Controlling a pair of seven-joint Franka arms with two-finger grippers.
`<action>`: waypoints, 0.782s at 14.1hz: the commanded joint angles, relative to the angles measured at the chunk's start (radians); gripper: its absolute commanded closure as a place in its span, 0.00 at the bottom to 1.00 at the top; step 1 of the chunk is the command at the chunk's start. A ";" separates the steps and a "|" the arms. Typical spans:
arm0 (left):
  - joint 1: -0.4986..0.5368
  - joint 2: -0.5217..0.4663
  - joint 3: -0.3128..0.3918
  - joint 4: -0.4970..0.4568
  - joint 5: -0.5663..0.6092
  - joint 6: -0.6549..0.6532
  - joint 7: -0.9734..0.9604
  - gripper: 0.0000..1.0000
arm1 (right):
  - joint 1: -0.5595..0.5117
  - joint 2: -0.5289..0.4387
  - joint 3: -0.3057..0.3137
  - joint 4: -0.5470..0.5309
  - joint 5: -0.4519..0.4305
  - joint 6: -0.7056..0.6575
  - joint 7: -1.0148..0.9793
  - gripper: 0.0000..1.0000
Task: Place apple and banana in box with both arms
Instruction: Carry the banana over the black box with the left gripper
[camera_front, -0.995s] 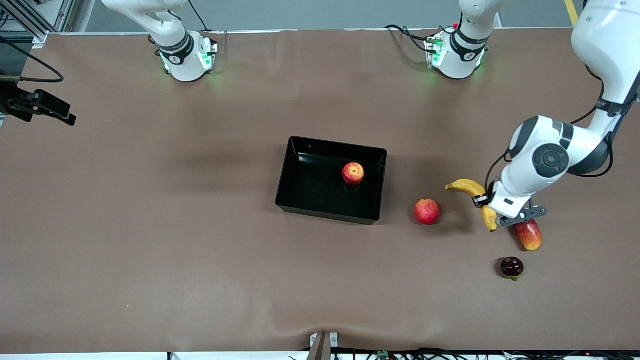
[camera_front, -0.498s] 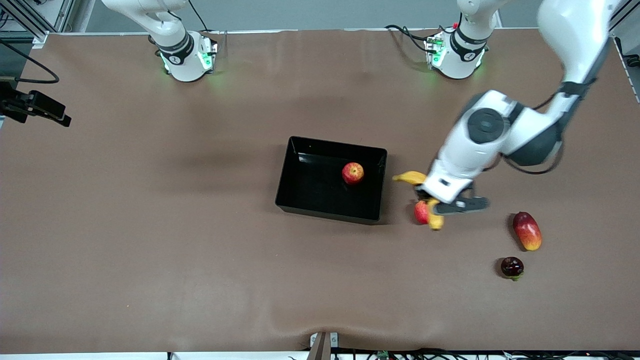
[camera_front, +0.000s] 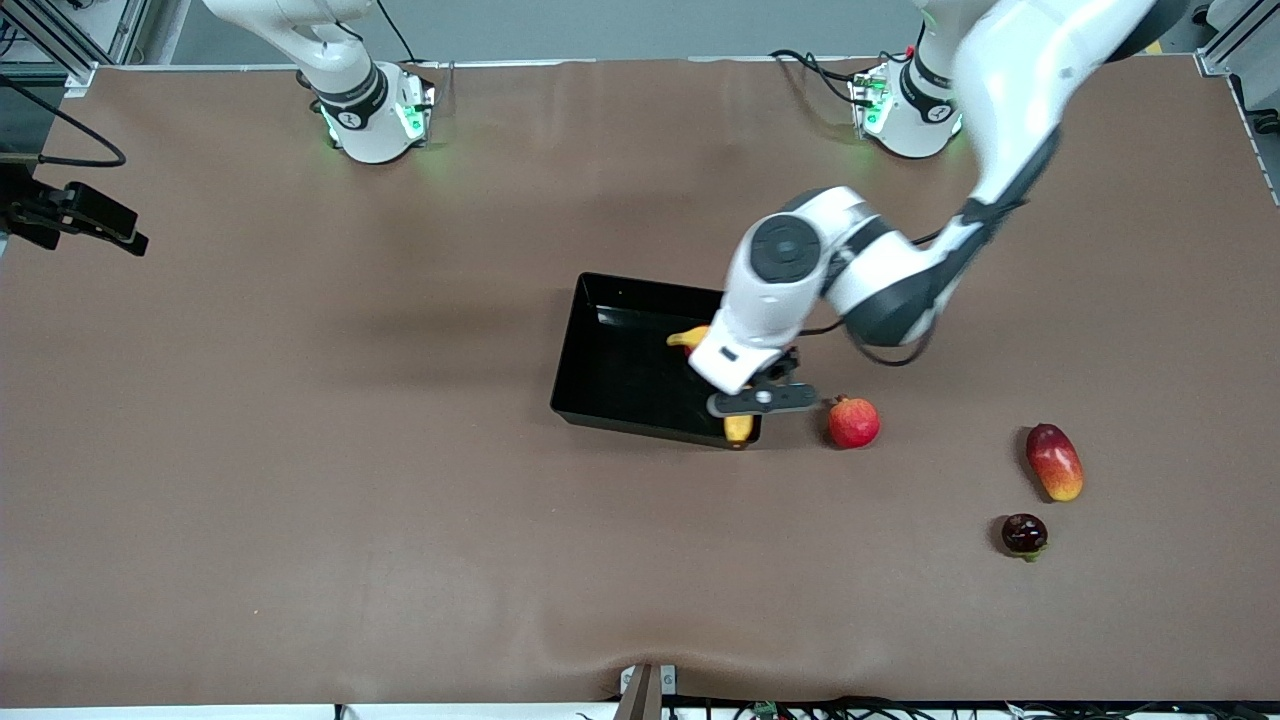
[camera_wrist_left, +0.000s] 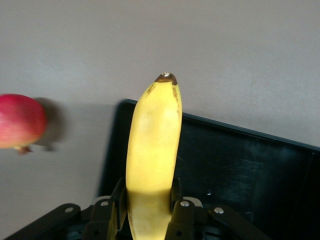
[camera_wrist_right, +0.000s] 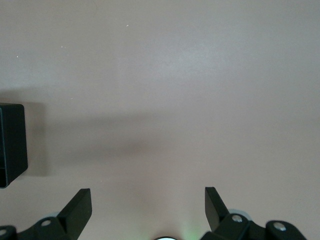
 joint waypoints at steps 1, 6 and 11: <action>-0.186 0.050 0.152 0.140 -0.063 -0.037 -0.007 1.00 | -0.001 -0.013 0.006 -0.007 -0.026 0.012 -0.010 0.00; -0.339 0.119 0.254 0.204 -0.086 -0.007 0.003 1.00 | 0.002 -0.011 0.006 -0.007 -0.033 0.010 -0.010 0.00; -0.423 0.176 0.305 0.219 -0.086 0.076 0.006 1.00 | 0.034 -0.011 0.006 -0.007 -0.055 0.006 -0.012 0.00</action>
